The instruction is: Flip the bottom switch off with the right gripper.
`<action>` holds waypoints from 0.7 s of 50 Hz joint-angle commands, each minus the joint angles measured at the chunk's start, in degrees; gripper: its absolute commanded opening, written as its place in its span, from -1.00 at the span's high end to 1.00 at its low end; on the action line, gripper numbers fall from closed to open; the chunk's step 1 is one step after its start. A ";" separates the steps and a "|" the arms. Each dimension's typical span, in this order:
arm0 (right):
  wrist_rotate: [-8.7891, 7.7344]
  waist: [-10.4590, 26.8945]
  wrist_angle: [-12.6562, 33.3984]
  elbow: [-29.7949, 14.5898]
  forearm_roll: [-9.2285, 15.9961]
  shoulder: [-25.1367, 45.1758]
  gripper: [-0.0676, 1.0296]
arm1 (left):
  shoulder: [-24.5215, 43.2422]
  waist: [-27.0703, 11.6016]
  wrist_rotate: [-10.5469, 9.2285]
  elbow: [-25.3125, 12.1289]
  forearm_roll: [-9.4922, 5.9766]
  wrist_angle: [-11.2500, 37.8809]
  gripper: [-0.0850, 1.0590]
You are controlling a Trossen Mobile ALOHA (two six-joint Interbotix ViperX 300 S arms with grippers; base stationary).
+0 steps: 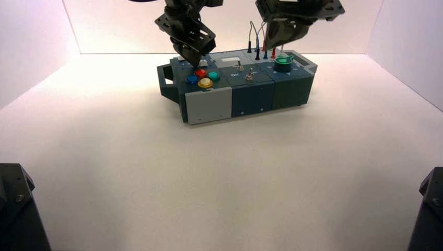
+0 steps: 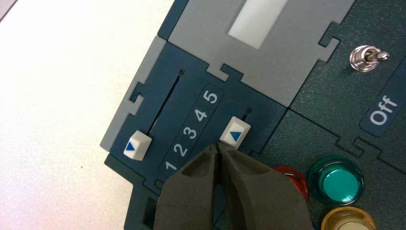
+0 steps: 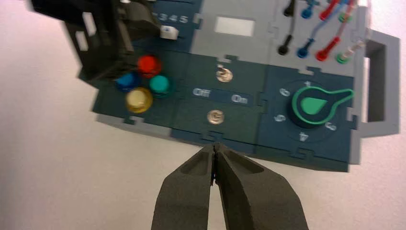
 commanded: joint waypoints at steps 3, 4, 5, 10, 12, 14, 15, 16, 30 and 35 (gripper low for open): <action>0.18 -1.58 -0.79 -1.67 0.09 1.32 0.92 | 0.26 2.72 0.18 0.26 0.18 0.35 0.91; 0.18 -1.67 -0.97 -1.67 0.09 1.67 0.92 | 0.35 2.72 0.18 0.35 0.26 0.35 0.91; 0.18 -1.67 -1.41 -1.76 0.09 2.46 0.92 | 0.53 2.72 0.18 0.26 0.18 0.44 0.91; 0.18 -1.67 -1.85 -2.55 0.09 4.04 0.92 | 0.88 2.72 0.18 0.18 0.26 0.44 0.91; 0.18 -1.67 -1.85 -3.25 0.09 4.92 0.92 | 0.88 2.72 0.18 0.18 0.26 0.35 0.91; 0.18 -1.67 -1.85 -3.69 0.18 5.54 0.92 | 1.05 2.72 0.18 0.18 0.18 0.35 0.91; 0.18 -1.67 -1.85 -3.87 0.09 5.80 0.92 | 1.05 2.72 0.18 0.18 0.18 0.35 0.91; 0.18 -1.67 -1.85 -4.04 0.09 6.15 0.92 | 1.05 2.81 0.18 0.18 0.18 0.35 0.91; -0.18 -1.67 -2.72 -7.91 -0.35 12.74 0.92 | 1.05 2.72 0.18 0.35 0.09 0.18 0.91; -0.26 -1.67 -2.90 -8.79 -0.35 14.06 0.92 | 1.05 2.72 0.18 0.35 0.09 0.18 0.91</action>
